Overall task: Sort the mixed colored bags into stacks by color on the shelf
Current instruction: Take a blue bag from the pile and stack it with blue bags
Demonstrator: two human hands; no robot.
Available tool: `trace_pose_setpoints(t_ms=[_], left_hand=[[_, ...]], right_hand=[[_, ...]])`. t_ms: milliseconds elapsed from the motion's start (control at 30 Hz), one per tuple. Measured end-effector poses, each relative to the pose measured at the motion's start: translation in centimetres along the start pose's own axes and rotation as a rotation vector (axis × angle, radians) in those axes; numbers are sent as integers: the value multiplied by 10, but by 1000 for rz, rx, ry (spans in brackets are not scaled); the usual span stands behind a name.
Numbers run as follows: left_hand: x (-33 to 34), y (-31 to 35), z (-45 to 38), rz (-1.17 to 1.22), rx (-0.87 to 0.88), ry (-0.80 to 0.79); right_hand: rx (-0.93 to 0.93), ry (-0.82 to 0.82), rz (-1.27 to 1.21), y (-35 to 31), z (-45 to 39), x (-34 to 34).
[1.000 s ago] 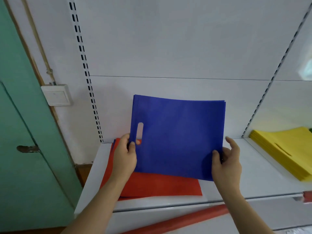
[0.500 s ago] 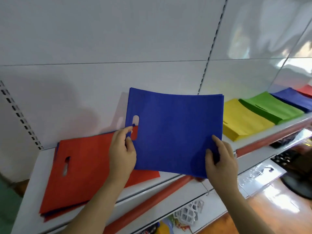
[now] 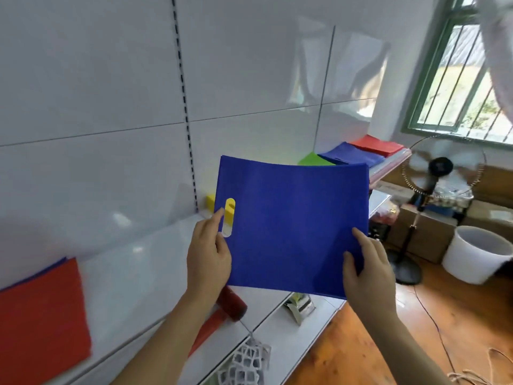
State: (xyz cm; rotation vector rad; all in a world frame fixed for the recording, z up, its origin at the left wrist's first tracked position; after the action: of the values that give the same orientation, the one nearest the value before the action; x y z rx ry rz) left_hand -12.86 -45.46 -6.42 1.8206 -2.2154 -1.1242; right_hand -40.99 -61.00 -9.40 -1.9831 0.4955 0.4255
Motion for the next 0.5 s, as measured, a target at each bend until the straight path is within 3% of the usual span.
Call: trace_pose_setpoints(t_ms=[200, 500], left_hand=[[107, 42, -24, 55, 44, -97], [265, 58, -74, 160, 123, -237]], right_hand=[[85, 65, 47, 72, -52, -44], [222, 152, 140, 157, -136, -58]])
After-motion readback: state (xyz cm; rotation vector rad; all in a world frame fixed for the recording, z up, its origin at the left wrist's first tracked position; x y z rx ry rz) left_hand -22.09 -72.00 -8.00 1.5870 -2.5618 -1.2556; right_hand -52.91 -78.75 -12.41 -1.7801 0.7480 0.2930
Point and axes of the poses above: each hand's wrist, its own z-axis away from the middle knuckle, its own x-axis out of the palm, y = z × x, the point moved 2 cm from there along -z, towards the middle knuckle, and after that the axes turned 14 degrees about x, right-handed, at the moved point
